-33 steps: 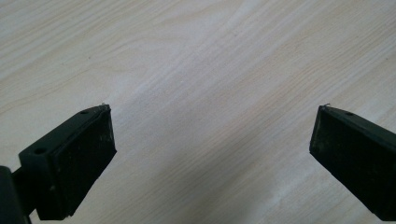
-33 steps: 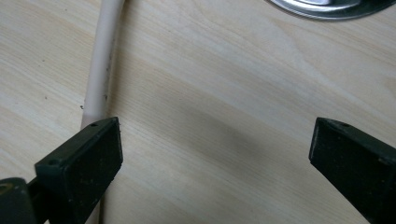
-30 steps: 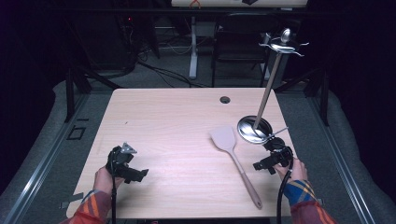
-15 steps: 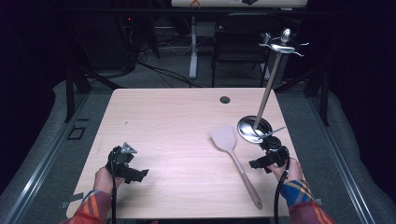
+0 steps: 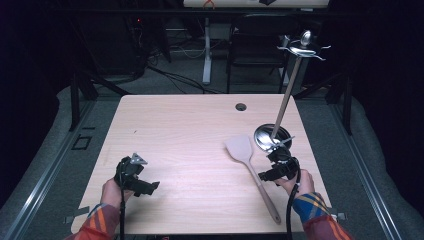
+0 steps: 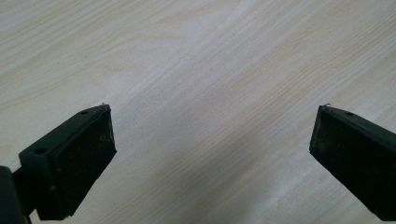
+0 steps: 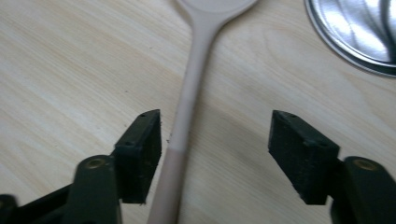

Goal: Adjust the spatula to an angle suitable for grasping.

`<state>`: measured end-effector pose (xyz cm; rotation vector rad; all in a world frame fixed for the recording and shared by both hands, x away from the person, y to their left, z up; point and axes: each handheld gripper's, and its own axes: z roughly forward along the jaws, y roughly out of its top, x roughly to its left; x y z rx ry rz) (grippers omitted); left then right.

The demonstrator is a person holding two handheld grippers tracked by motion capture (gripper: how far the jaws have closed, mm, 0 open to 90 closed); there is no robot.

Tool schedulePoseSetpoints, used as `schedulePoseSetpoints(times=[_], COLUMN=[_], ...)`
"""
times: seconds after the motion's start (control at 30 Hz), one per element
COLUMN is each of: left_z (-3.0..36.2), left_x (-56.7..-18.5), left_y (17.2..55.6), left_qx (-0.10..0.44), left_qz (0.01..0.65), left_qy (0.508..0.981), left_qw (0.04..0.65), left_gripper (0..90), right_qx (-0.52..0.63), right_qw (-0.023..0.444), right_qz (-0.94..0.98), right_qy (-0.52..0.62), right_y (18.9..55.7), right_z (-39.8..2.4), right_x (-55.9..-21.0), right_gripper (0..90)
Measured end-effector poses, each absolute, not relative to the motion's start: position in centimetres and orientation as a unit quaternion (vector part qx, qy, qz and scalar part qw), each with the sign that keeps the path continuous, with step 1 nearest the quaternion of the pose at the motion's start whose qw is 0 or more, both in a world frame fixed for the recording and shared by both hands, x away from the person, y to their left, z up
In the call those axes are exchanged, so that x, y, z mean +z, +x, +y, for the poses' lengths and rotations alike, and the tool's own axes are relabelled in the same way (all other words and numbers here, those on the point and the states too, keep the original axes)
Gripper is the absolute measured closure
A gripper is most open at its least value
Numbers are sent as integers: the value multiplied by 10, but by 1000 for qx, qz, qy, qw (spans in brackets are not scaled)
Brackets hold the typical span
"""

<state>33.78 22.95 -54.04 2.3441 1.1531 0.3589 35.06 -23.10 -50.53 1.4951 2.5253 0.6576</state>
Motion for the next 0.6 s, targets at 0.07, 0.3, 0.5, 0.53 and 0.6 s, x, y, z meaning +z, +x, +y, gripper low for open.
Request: schedulePoseSetpoints(times=[0.07,0.3,0.5,0.53,0.6], left_z=[229,228,227,227,227], left_x=[-541,-541,-542,-542,-542], left_y=[338,338,339,339,339], left_qx=[130,130,128,128,128], left_qz=[423,422,423,423,422], left_qy=[861,862,862,862,863], left_qw=[250,248,247,247,248], left_gripper=[0,0,0,0,0], right_qx=[208,195,183,183,179], right_qw=[64,62,65,65,62], right_qz=[846,853,854,854,856], right_qy=[487,479,483,483,481], right_y=[351,360,369,369,372], right_z=[-227,-212,-208,-208,-204], right_x=[-505,-511,-512,-512,-516], right_gripper=[428,537,572,572,584])
